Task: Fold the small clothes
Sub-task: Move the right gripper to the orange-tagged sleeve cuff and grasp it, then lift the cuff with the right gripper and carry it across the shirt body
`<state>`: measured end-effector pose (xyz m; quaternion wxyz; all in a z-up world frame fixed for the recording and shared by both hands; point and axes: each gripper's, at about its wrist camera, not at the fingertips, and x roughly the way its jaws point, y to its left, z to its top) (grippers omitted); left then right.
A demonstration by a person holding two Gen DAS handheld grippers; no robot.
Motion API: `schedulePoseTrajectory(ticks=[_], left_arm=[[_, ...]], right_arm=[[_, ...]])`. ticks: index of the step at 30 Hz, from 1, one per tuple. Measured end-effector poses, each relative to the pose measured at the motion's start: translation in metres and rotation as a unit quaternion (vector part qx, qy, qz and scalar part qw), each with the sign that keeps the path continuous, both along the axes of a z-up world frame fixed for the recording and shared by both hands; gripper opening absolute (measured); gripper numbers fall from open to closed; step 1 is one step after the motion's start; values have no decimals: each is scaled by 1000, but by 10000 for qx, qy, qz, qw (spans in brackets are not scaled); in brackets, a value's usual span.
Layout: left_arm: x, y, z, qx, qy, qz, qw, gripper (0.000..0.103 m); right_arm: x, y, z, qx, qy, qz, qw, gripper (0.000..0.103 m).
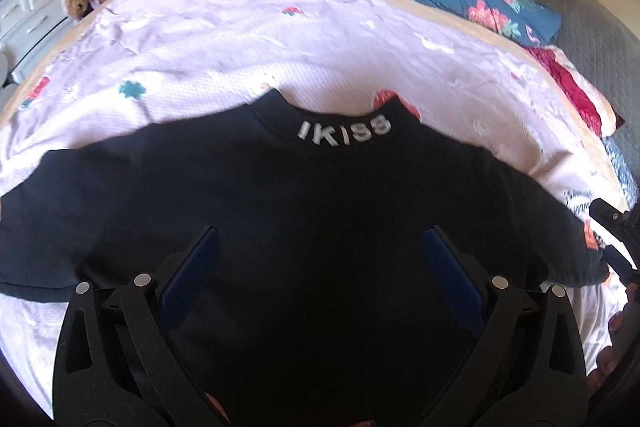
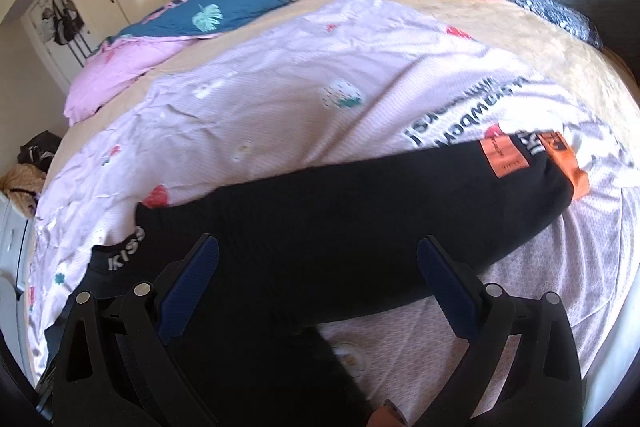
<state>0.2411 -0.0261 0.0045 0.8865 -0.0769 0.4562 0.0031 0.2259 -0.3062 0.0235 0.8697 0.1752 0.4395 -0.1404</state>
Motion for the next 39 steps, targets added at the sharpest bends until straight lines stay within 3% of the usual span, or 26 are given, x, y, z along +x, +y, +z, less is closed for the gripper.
schedulePoseTrajectory(ticks=[7,15,24,28,29,32,35,39], left_arm=[[1,-27,-18,167,47,-354,9992,95],[-3,-37,-25,229,99,-544,9982,95],[3,-16,-20,99,73,-315,9994,95],[3,-3,-15,27,16,-112,9999,95],[2,1,-15,-51,9,-49,10000,95],[-1,4,-16,-185,59,-62,9998,95],[-3,4,-14,-104,24,-50,9999,95],[-5,9,-7,-179,-44,-23,9998,95]], right_arm=[[-16,-56,-19,76,143,-934,9955,99],[-43,-122,-38,300,315,-2200,9745,99],[-40,-179,-62,937,381,-2551,9616,99],[-39,-191,-64,1095,-9,-2552,9607,98],[-42,-192,-64,1098,-160,-2600,9592,92],[-47,-196,-61,1091,-365,-2642,9576,44],[-53,-200,-56,1242,-724,-2540,9565,16],[-54,-191,-42,1233,-1034,-2324,9592,10]])
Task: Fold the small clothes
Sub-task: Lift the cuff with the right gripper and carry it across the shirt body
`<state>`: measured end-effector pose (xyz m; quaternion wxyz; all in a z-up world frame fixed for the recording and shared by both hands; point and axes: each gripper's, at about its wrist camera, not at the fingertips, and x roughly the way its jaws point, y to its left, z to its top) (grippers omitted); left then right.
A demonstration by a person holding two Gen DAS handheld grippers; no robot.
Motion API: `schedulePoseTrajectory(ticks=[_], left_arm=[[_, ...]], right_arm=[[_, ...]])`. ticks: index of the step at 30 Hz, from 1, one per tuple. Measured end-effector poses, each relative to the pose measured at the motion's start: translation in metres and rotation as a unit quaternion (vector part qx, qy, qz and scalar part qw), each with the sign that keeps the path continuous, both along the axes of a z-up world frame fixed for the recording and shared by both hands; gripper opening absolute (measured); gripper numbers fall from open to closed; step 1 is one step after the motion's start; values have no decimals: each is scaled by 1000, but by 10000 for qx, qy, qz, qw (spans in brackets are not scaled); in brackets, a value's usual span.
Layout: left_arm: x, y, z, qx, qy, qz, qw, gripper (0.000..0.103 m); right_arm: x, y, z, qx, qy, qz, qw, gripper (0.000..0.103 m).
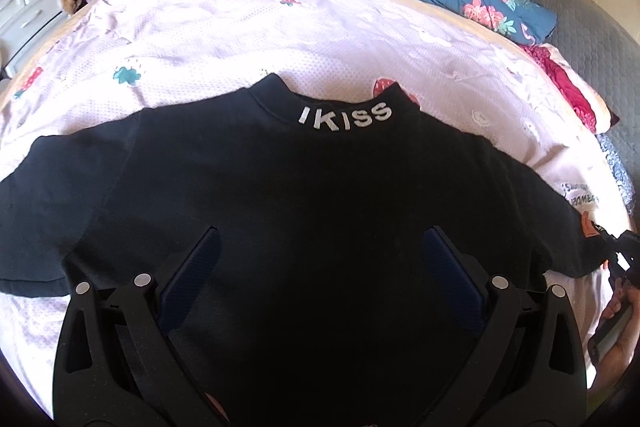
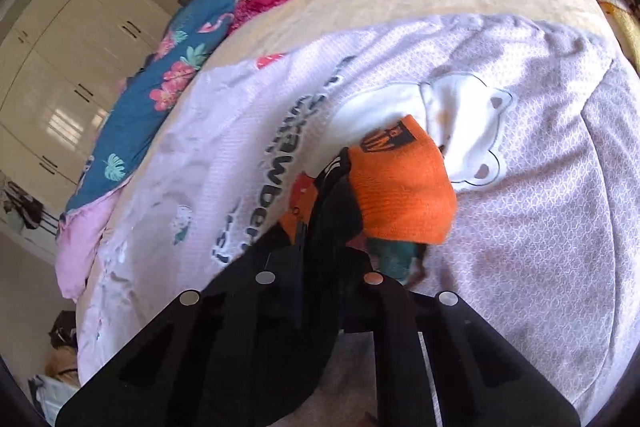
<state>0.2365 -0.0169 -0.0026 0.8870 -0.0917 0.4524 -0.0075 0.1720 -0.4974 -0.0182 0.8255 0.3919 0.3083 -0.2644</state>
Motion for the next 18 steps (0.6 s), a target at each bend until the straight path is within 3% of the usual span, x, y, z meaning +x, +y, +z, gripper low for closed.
schedulePoseTrajectory(ticks=[8,18], left_arm=[[-3,8,13,-133,-98,31,9999,95],[-5,21,24,-456,-139,28,9989,95]], right_arm=[[16,44,37,-303,-575,1035,9925,9],[38,107,67,-535,-900,2210,9696,9]])
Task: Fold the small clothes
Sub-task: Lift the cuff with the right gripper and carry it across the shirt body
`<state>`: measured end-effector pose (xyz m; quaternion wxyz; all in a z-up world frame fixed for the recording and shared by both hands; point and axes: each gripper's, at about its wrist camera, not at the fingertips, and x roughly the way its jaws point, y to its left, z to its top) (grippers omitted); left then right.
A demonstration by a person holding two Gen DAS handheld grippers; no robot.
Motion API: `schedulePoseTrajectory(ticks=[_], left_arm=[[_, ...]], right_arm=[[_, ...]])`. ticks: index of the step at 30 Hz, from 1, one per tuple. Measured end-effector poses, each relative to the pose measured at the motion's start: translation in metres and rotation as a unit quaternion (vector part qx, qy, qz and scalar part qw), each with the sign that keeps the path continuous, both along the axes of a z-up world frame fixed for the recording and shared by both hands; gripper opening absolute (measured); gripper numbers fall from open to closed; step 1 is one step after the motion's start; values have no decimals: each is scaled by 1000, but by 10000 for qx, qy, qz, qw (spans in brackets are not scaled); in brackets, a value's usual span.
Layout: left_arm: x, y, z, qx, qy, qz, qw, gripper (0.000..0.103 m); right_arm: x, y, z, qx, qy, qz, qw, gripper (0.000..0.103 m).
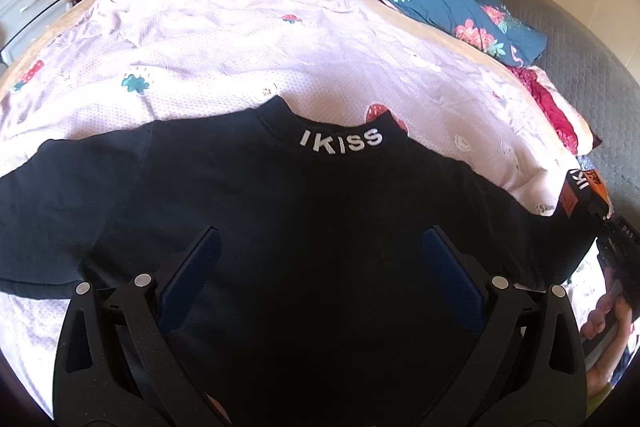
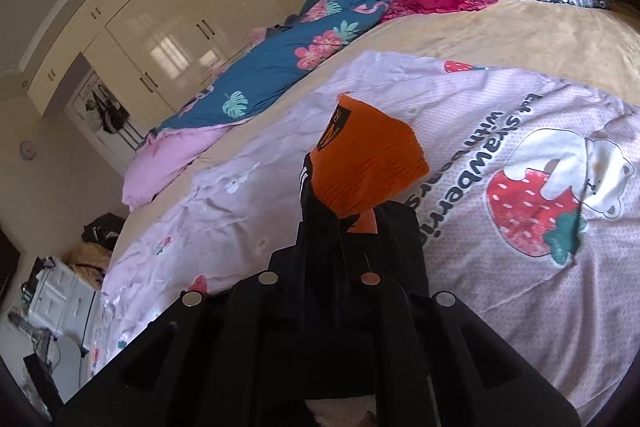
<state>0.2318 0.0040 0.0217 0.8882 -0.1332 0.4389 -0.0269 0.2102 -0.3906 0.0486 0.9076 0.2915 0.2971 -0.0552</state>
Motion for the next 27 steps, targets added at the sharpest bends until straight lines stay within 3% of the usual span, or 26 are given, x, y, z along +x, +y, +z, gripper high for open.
schedulePoseTrajectory(ticks=[14,27], left_arm=[[-6,31,11,-746,-80,52,9972,95],[-11,56,7,-1469,-51,188,9890,95]], right_arm=[[3,88,21,-373,-278,1248,9911,9],[0,176,14,-1021,-229,2327,9669,9]])
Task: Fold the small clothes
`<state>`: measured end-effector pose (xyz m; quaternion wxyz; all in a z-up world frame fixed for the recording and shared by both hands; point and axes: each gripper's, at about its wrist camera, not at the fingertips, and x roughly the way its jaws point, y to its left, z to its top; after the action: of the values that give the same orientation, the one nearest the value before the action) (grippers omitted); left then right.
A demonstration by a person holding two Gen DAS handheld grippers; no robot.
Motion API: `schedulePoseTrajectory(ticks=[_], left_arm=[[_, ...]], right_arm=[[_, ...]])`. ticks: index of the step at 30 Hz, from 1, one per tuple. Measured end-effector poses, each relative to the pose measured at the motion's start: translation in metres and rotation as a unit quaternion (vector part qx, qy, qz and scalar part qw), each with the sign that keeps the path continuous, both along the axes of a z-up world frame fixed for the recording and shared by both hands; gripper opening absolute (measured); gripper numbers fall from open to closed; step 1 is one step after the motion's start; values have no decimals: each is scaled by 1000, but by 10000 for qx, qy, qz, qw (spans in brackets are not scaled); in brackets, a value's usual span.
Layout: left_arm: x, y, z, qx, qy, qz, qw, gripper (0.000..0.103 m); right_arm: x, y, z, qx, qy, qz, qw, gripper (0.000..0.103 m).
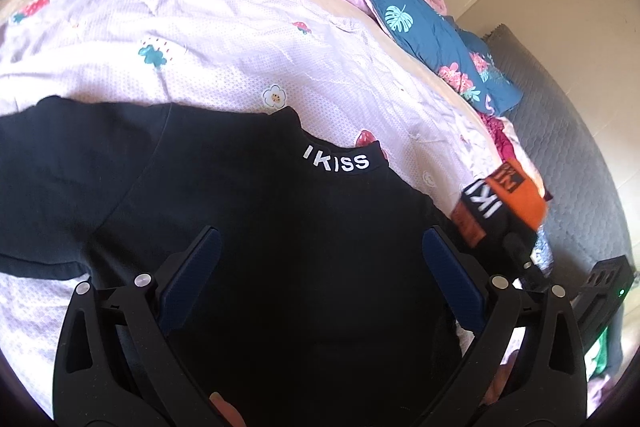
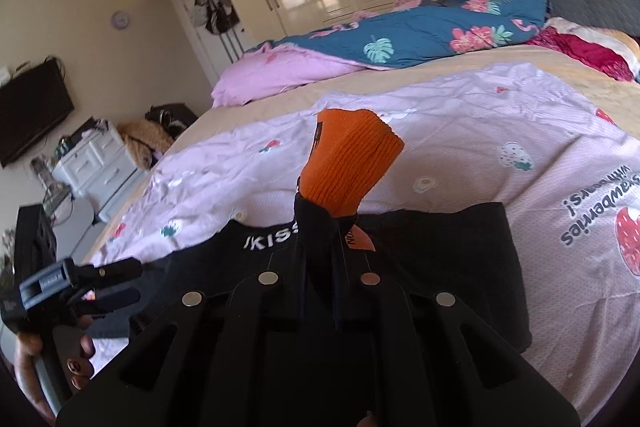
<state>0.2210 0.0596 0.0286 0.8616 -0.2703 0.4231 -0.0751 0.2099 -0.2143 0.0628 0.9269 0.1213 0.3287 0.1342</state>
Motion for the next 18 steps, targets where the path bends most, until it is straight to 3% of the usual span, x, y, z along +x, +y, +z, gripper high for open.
schedulePoseTrajectory(ticks=[13,18], left_arm=[[8,4,-23,-591,266,-261,9976,95],[11,1,-32,-616,393,-369,9966,95]], right_arm=[[1,57,-36,-460,445,727,9953,12],[1,71,-48,-503,725,1074,9903,26]])
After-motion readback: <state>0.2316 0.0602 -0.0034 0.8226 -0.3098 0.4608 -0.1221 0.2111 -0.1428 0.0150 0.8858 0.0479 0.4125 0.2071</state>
